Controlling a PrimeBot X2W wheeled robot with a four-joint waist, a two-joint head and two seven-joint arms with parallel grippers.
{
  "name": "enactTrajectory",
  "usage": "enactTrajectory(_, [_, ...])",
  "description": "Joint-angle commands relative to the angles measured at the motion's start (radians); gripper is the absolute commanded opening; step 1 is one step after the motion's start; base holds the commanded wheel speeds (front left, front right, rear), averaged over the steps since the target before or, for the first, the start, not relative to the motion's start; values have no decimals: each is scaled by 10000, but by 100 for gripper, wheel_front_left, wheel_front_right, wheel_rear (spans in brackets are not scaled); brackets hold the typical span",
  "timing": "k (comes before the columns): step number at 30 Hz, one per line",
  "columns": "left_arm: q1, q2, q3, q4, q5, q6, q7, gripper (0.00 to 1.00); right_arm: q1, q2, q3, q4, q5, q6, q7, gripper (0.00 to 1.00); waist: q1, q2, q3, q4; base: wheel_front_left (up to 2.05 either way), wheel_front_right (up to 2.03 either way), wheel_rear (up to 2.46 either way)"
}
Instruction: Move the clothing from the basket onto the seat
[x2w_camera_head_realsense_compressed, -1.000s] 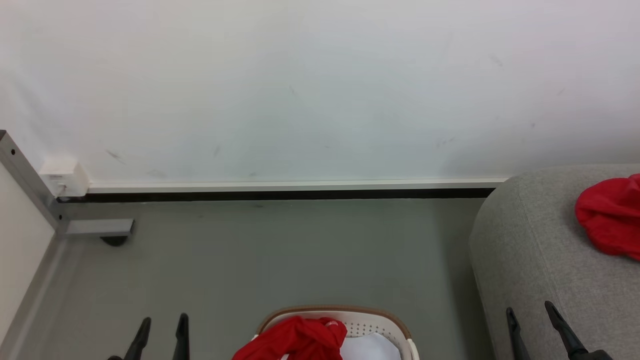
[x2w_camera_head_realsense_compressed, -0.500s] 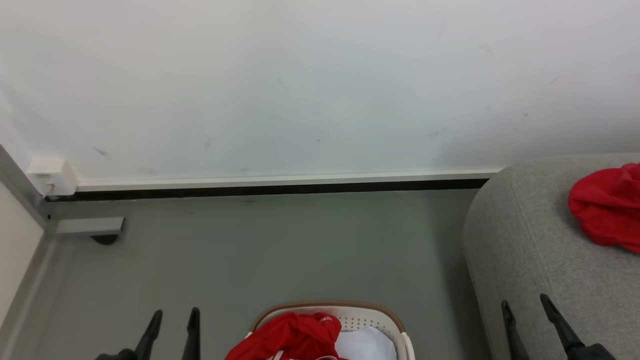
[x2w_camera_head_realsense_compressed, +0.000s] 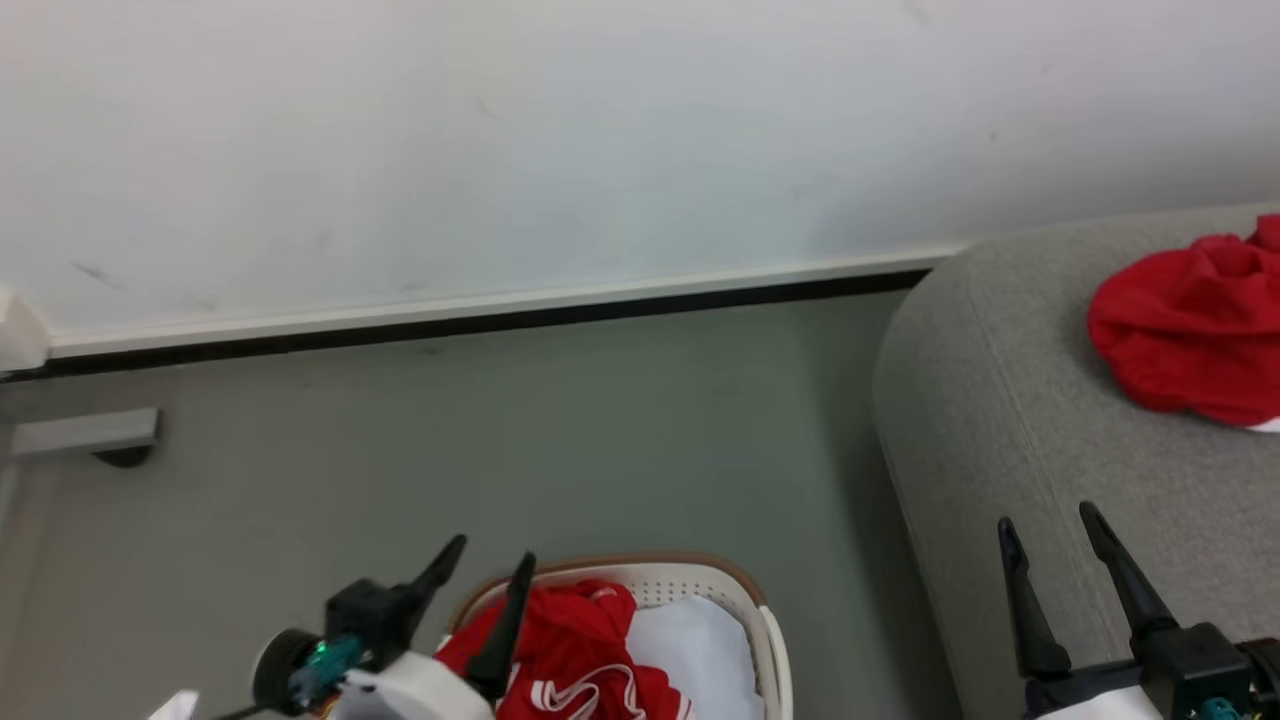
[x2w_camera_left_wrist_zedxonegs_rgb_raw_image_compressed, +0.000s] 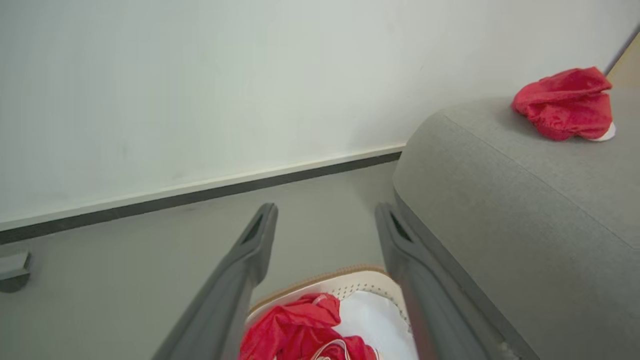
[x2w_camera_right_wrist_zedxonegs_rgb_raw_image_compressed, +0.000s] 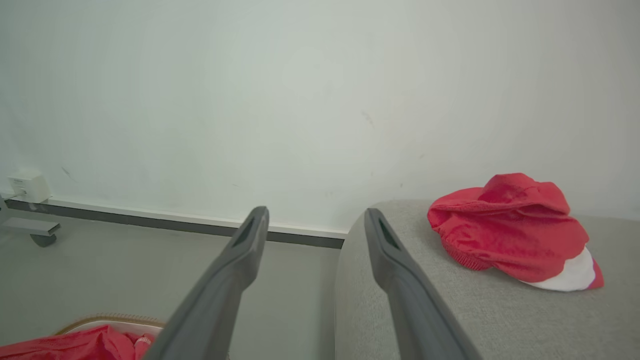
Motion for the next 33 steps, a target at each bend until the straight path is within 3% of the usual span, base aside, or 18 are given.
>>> enactTrajectory(1, [-350, 160, -308, 307, 0, -14, 480, 100, -169, -3, 35, -139, 60, -25, 9, 100, -1, 0, 437, -421, 0, 0, 0])
enactTrajectory(5, [-870, 269, -942, 867, 90, -15, 1418, 100, -374, -3, 195, -282, 114, -25, 9, 100, -1, 0, 875, -834, 0, 0, 0])
enactTrajectory(17, [-2237, 634, -1642, 2893, -540, 1, 2984, 100, -1171, -3, 559, -898, 384, -25, 9, 100, -1, 0, 2540, -1914, 0, 0, 0])
enactTrajectory(26, [-3713, 924, -1685, 4828, -627, 1, 3283, 100, -1961, 0, 793, -1288, 876, -25, 9, 100, -1, 0, 4283, -2456, 0, 0, 0])
enactTrajectory(33, [-4781, 1108, -2083, 5869, -362, 2, 3239, 100, -2265, 0, 830, -1681, 1233, -25, 9, 100, -1, 0, 5490, -2493, 0, 0, 0])
